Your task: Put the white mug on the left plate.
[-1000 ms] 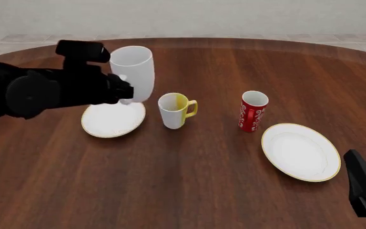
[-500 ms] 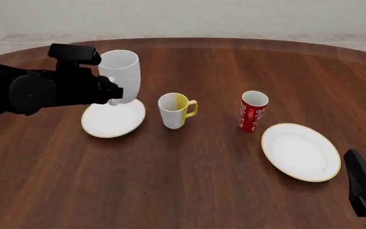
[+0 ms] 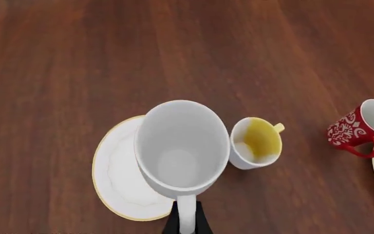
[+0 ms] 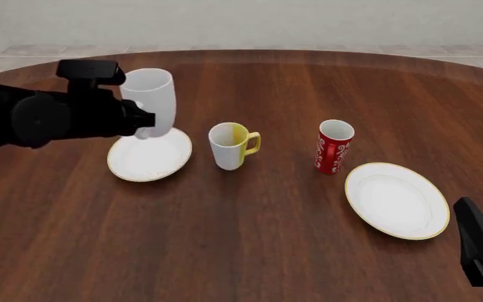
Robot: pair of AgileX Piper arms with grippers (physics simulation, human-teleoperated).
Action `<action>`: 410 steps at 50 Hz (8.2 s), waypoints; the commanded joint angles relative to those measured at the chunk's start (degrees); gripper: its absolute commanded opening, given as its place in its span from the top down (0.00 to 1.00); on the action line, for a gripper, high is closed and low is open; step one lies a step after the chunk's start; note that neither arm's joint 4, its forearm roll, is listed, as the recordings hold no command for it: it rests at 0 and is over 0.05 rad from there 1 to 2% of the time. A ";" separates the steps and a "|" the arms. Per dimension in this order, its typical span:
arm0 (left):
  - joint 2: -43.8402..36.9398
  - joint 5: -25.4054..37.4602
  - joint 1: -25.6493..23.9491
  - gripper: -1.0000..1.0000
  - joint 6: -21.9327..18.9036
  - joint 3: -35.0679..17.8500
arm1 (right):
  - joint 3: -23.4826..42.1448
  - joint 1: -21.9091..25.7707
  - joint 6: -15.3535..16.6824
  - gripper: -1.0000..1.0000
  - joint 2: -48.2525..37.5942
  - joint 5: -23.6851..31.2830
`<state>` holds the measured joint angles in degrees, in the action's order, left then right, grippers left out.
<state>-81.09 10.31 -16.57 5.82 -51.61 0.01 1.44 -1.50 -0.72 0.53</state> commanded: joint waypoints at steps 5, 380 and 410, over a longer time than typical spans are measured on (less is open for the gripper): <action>-0.92 -0.44 2.59 1.00 -0.35 -0.64 | 0.00 0.03 0.35 0.00 -0.04 0.09; -19.22 -11.80 6.68 0.00 -2.27 0.83 | 0.00 -0.93 -0.12 0.00 0.64 0.39; -19.48 -12.52 6.58 0.00 -1.93 1.72 | 0.00 -0.92 -0.02 0.00 0.68 0.42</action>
<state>-99.84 -1.96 -9.89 3.72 -50.51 0.01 0.52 -1.55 -0.05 0.96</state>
